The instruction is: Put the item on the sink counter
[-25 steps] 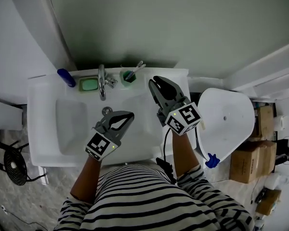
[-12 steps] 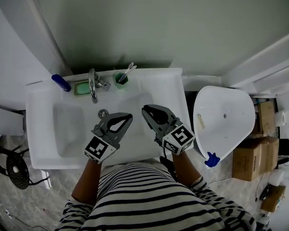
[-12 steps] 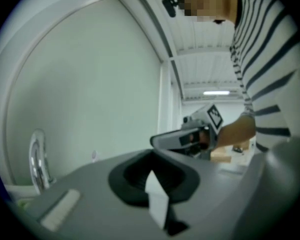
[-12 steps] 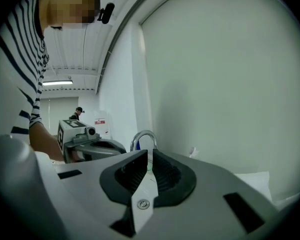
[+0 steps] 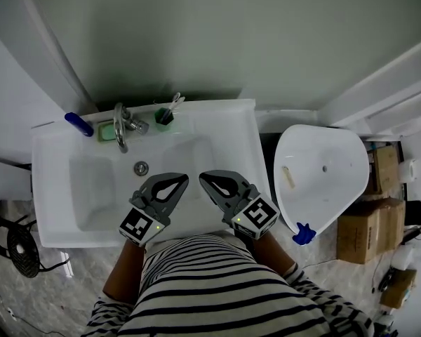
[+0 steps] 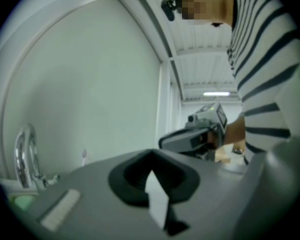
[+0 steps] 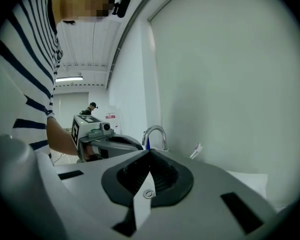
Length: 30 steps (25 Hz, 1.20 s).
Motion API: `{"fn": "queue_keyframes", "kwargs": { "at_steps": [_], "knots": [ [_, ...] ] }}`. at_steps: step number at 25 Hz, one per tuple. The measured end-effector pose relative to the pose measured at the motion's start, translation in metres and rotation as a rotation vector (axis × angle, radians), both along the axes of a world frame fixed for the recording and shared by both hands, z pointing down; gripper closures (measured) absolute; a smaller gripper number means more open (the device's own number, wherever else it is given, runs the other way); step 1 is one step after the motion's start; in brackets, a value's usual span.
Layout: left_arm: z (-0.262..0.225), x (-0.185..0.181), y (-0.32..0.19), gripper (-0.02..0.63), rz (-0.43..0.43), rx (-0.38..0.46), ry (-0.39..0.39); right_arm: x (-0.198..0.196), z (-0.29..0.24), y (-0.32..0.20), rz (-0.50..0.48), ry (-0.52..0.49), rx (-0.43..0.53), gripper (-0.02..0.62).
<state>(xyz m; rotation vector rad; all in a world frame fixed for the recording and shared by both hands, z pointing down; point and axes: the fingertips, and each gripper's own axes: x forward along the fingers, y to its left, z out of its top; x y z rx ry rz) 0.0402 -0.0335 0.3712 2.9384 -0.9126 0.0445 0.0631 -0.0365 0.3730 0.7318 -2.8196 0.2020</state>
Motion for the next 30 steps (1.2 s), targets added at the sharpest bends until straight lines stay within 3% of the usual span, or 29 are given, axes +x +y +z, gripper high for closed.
{"fn": "queue_keyframes", "kwargs": {
  "at_steps": [16,30],
  "knots": [
    [0.002,0.028,-0.002,0.601,-0.06,0.0,-0.005,0.015,0.006,0.003,-0.146,0.082,0.043,0.589],
    [0.022,0.036,0.004,0.601,-0.06,-0.065,-0.057,0.024,0.014,0.001,-0.143,0.055,0.027,0.589]
  ]
}}
